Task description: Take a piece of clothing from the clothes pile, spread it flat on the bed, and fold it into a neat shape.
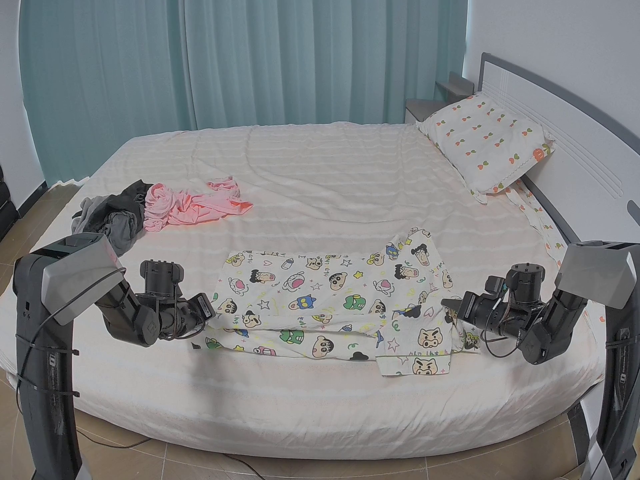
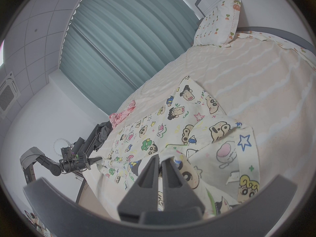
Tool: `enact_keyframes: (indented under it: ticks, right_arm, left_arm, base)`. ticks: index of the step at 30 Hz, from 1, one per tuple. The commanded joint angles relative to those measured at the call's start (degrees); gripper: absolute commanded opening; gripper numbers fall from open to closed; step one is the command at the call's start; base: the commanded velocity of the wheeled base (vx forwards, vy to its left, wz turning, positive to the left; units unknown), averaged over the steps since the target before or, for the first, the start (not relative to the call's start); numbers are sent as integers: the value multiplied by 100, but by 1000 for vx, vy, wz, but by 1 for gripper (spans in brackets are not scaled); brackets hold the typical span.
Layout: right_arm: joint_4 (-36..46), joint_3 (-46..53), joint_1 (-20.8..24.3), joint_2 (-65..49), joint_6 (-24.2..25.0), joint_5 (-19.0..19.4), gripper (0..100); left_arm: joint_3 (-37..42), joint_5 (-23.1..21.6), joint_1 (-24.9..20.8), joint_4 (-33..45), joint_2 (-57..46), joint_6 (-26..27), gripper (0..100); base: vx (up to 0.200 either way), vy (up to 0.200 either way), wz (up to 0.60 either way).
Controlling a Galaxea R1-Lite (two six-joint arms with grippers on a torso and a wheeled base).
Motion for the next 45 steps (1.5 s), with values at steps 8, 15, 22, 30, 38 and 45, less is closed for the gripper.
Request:
enact_keyframes:
  ticks: [8,15,22,30,38,45]
  right_arm:
    - [-37,-244,-120,255,8,-192,100]
    - [-186,-174,-314,123,8,-473,100]
    - [-195,2,-419,-281,482,-877,100]
    - [-213,591,170,-809,1722,-1651,100]
    - [-652,793,310,-677,2671,-1835,100]
    - [-1118,881,346,-431,2732,-1853,100]
  left_arm:
    - [-193,139,-34,46,14,-489,100]
    - [-96,121,185,28,-530,-1201,100]
    - [633,-521,475,28,-1278,-1288,100]
    - [2154,-1417,572,-227,-2455,-1921,100]
    - [3244,-1830,546,-1695,-2657,-2264,100]
    - [3463,-1830,405,-1941,-2622,-2396,100]
  base:
    - [0,0,0]
    - [0,0,0]
    - [0,0,0]
    - [0,0,0]
    - [175,0,0]
    - [143,0,0]
